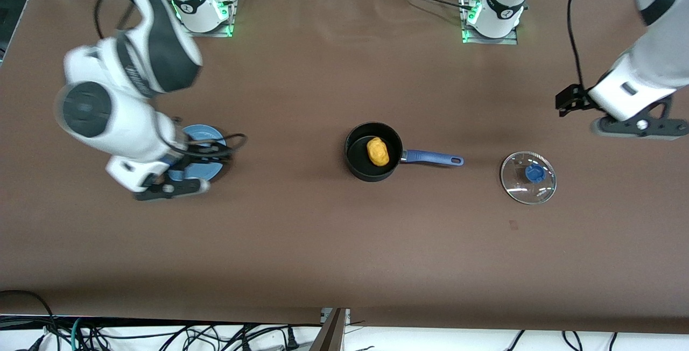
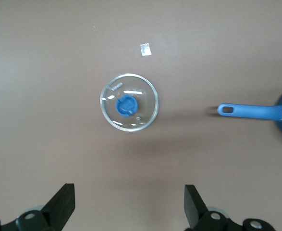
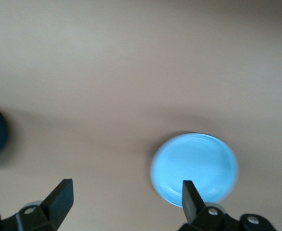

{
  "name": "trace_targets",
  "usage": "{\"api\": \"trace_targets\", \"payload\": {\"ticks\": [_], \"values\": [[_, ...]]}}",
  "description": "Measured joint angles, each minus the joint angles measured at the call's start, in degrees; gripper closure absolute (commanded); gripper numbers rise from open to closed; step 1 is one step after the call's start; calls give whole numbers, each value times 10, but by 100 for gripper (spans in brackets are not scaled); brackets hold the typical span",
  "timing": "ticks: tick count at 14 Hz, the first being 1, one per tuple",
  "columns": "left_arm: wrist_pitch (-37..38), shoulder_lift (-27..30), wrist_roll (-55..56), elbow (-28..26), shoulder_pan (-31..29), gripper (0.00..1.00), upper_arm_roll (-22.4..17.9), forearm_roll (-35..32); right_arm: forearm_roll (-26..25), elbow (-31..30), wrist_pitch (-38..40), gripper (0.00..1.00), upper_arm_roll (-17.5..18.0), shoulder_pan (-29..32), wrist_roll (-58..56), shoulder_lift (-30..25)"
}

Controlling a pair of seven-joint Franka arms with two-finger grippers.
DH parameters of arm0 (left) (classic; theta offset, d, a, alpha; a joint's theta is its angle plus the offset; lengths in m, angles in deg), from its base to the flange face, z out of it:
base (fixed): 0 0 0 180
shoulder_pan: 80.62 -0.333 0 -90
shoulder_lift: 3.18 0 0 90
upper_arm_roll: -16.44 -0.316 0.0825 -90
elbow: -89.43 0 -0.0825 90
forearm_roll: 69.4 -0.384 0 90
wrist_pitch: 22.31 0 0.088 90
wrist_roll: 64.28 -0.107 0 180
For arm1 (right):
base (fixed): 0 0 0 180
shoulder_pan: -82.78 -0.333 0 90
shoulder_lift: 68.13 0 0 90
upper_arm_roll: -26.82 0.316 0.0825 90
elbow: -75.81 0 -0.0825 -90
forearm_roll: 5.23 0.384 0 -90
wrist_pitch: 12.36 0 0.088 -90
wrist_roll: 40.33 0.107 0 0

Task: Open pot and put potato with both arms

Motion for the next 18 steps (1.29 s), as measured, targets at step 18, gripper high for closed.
{"api": "trace_targets", "payload": {"ticks": [18], "values": [[-34, 40, 18, 3, 7, 0, -32, 41, 2, -62, 122, 0, -77, 66, -114, -173]]}}
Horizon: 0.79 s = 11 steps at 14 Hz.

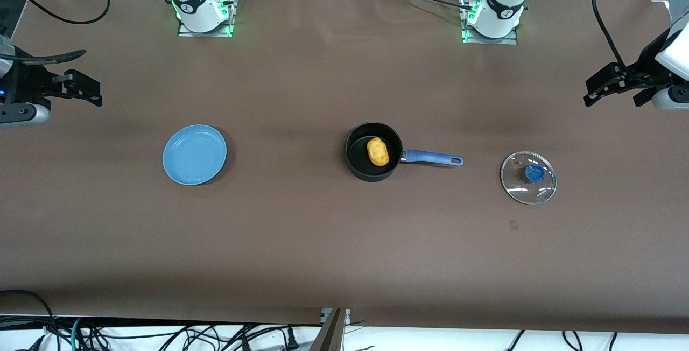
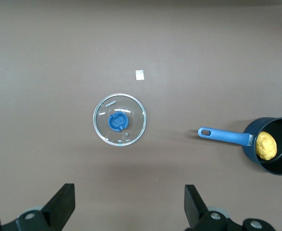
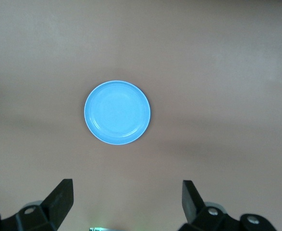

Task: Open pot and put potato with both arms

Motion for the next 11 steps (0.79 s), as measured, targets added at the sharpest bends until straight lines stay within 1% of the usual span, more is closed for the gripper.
{"api": "trace_targets", "payload": {"ticks": [11], "values": [[0, -6, 0, 2, 4, 0, 6, 0, 0, -1, 3, 0, 0, 0, -3, 1]]}}
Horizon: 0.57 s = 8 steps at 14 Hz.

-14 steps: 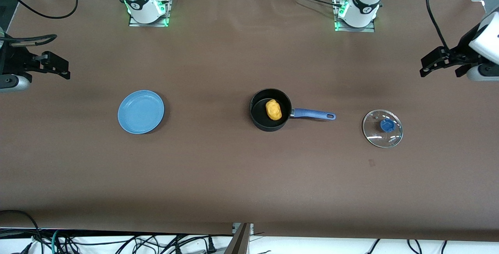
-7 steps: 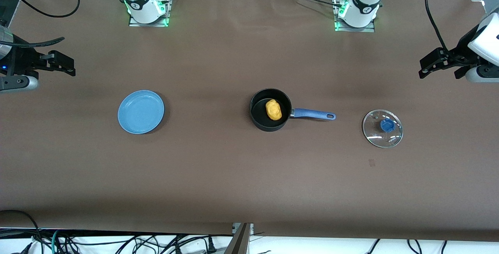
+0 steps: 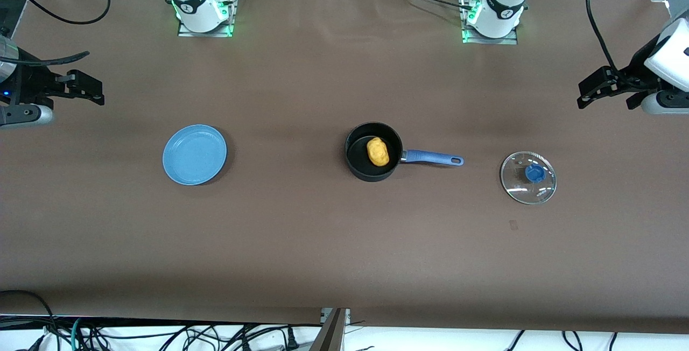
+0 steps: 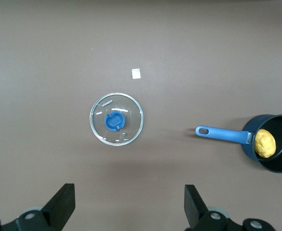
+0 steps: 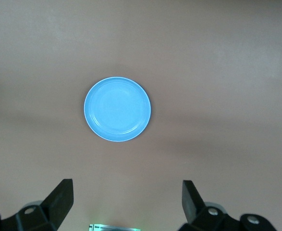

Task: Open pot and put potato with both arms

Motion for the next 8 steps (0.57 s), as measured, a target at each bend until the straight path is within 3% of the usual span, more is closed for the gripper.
{"api": "trace_targets", "payload": {"ticks": [8], "values": [[0, 0, 0, 3, 9, 0, 5, 0, 0, 0, 0, 0, 0, 0, 0, 0]]}}
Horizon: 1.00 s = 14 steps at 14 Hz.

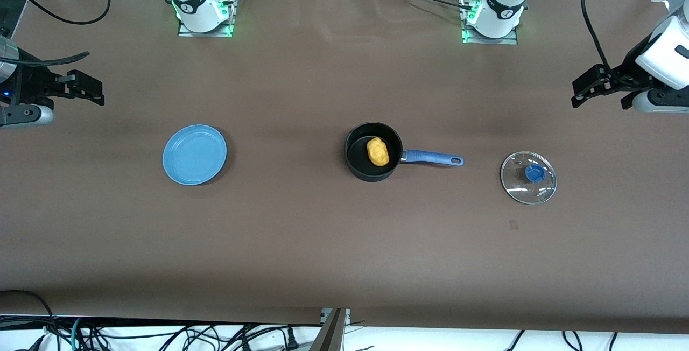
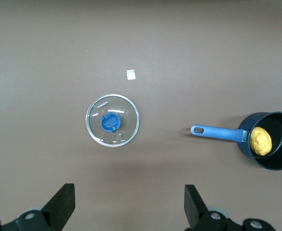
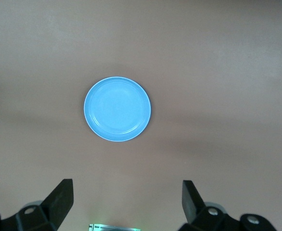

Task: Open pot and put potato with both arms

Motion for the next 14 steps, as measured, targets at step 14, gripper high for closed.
{"api": "trace_targets", "payload": {"ticks": [14], "values": [[0, 0, 0, 0, 6, 0, 0, 0, 0, 0, 0, 0, 0, -1, 0, 0]]}}
